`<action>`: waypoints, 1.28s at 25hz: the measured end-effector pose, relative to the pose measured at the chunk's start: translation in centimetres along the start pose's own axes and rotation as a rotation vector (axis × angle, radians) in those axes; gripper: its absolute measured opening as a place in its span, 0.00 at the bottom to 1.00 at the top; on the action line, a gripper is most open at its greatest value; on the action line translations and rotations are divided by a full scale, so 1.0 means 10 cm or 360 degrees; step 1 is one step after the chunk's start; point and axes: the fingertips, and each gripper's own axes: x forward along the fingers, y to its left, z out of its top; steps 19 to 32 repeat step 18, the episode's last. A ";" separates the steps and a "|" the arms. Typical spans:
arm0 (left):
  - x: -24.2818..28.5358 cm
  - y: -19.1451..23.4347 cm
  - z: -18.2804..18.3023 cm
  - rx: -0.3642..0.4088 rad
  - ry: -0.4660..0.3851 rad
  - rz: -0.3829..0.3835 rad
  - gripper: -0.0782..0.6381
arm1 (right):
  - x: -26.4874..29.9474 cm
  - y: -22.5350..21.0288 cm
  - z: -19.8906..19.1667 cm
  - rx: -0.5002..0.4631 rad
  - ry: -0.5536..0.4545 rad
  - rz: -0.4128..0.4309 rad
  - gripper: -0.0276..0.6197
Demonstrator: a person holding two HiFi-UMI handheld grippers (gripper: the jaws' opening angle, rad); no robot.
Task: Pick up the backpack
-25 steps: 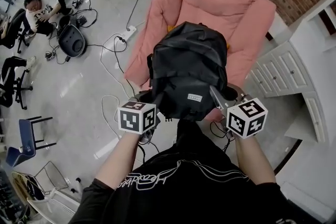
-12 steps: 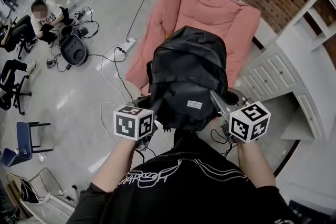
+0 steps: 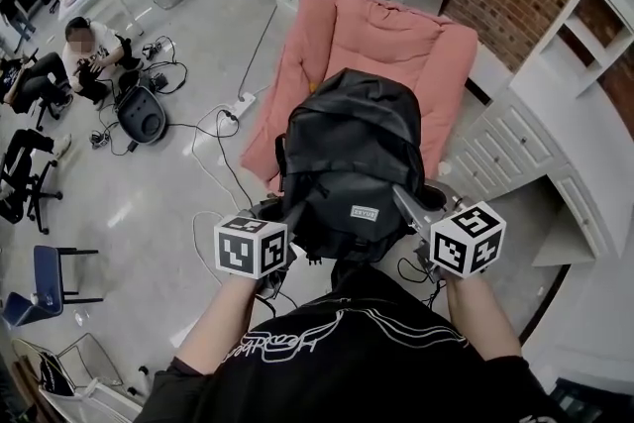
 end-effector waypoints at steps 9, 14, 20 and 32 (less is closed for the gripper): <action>-0.09 -0.08 0.01 0.0013 -0.0032 -0.0025 0.20 | -0.12 0.07 0.05 -0.0035 -0.0013 -0.0022 0.11; -0.17 -0.11 0.03 0.0014 -0.0057 -0.0027 0.19 | -0.16 0.13 0.08 -0.0049 -0.0022 -0.0021 0.11; -0.24 -0.10 0.04 0.0017 -0.0067 -0.0022 0.19 | -0.17 0.19 0.11 -0.0053 -0.0029 -0.0022 0.11; -0.24 -0.10 0.04 0.0017 -0.0067 -0.0022 0.19 | -0.17 0.19 0.11 -0.0053 -0.0029 -0.0022 0.11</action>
